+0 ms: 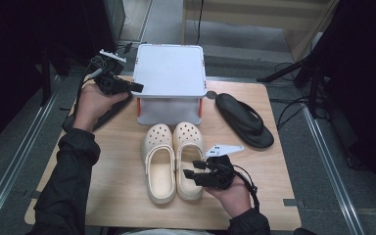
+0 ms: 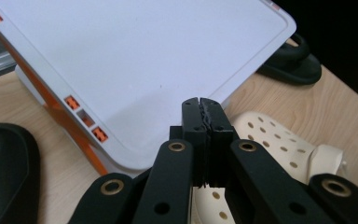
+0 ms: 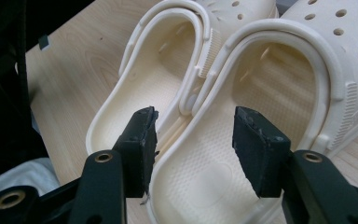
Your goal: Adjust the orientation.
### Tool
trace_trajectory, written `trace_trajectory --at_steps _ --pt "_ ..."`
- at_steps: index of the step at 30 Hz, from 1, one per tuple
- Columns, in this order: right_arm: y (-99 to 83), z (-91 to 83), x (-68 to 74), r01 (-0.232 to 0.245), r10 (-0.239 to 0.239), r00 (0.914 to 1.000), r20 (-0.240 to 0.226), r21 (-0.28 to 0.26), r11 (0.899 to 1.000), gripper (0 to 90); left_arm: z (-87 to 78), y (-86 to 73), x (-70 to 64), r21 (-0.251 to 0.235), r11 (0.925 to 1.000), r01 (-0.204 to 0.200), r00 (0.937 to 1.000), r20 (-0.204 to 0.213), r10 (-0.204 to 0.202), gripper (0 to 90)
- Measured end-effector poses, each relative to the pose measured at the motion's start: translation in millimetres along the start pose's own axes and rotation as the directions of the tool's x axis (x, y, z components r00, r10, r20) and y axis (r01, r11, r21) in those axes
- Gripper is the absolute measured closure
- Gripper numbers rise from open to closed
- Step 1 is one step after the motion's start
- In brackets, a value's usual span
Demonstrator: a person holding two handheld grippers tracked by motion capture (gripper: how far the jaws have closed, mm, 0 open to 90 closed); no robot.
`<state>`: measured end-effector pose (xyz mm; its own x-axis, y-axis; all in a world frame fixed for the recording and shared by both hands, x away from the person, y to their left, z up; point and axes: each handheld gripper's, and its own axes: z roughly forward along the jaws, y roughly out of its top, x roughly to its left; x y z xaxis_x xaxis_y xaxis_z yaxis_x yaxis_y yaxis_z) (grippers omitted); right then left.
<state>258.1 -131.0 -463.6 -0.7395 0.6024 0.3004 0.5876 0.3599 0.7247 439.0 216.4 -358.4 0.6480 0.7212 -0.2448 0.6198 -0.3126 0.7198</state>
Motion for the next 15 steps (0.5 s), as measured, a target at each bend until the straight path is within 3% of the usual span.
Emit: trace_trajectory --at_steps 10,15 --pt "-2.4 5.5 6.1 0.010 -0.009 0.9986 0.051 -0.022 1.000 46.3 12.1 3.6 17.9 0.002 0.9997 0.026 0.9996 0.007 -0.026 89.9" --pt "-3.0 9.8 7.4 -0.001 0.002 0.9977 0.067 -0.018 1.000 44.4 19.6 0.8 21.6 0.037 0.9992 0.015 0.9997 0.018 -0.016 89.9"
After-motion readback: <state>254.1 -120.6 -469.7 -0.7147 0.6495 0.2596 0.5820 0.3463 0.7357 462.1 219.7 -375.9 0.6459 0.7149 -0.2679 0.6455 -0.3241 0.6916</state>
